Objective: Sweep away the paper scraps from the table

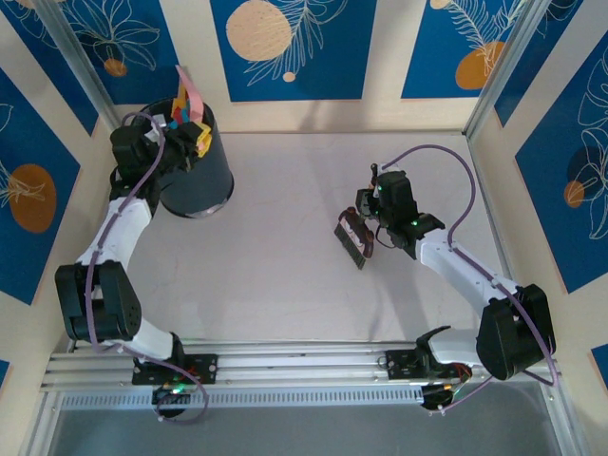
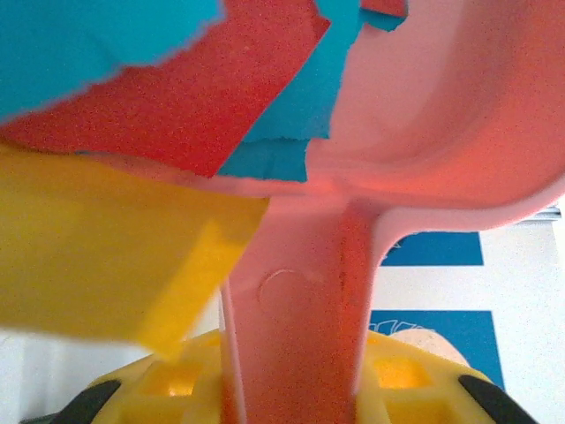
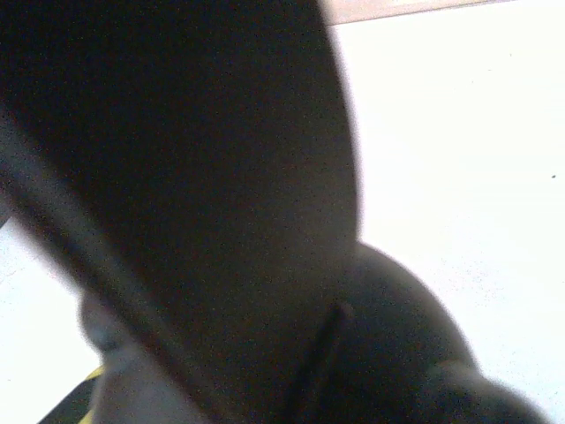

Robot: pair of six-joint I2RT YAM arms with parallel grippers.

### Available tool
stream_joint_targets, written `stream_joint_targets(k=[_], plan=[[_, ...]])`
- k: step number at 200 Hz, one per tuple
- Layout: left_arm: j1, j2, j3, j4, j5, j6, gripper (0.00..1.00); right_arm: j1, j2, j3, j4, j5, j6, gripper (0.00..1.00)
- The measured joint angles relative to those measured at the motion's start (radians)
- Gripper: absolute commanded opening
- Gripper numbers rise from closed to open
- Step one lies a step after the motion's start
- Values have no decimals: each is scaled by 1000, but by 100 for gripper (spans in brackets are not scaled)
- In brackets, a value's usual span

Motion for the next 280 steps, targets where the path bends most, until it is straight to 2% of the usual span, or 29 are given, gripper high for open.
stream_joint_targets(k=[54, 153, 230, 280], plan=[[0, 38, -77, 231, 7, -227, 0, 0, 0, 5, -5, 0, 0, 0], [0, 40, -172, 559, -25, -541, 0, 1, 3, 9, -20, 1, 7, 0], [-22, 92, -195, 735, -69, -598, 0, 12, 3, 15, -31, 16, 8, 0], [-24, 93, -193, 720, -55, -597, 0, 17, 3, 15, -33, 24, 8, 0]])
